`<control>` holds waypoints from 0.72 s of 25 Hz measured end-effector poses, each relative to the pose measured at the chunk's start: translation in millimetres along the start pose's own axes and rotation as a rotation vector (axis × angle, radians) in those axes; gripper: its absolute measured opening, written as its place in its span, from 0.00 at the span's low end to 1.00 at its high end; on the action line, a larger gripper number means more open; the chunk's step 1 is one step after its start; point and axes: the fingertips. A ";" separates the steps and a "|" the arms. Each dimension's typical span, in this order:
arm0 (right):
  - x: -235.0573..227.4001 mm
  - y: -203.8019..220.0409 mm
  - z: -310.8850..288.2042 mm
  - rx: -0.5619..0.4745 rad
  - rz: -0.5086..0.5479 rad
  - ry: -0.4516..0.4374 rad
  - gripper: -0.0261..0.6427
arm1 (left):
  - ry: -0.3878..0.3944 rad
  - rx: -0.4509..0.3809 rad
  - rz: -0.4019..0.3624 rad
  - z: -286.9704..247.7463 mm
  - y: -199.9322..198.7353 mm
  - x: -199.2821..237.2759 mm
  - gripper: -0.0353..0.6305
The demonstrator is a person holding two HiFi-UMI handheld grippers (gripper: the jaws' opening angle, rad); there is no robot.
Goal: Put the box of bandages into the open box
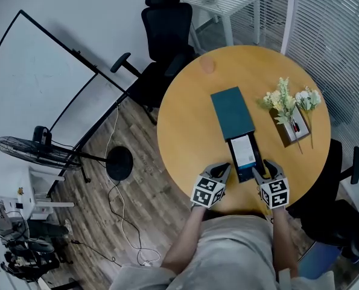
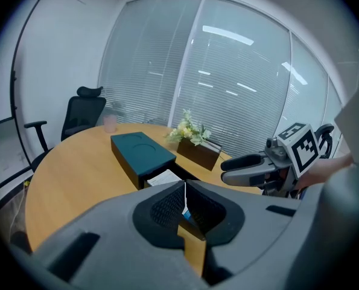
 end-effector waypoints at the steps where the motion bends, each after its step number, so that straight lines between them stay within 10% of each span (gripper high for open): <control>1: 1.4 -2.3 0.7 -0.009 -0.010 0.001 0.33 | 0.000 0.001 0.004 -0.9 0.5 0.3 0.07; 18: 7.1 -4.9 2.4 -0.025 -0.013 -0.008 0.21 | -0.006 -0.003 0.026 -3.0 2.1 2.4 0.07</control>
Point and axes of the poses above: the fingertips, and each gripper's own axes: z backward along the fingers, x to its left, y out of its underside, and after that the axes turned 8 degrees about -y, right-handed
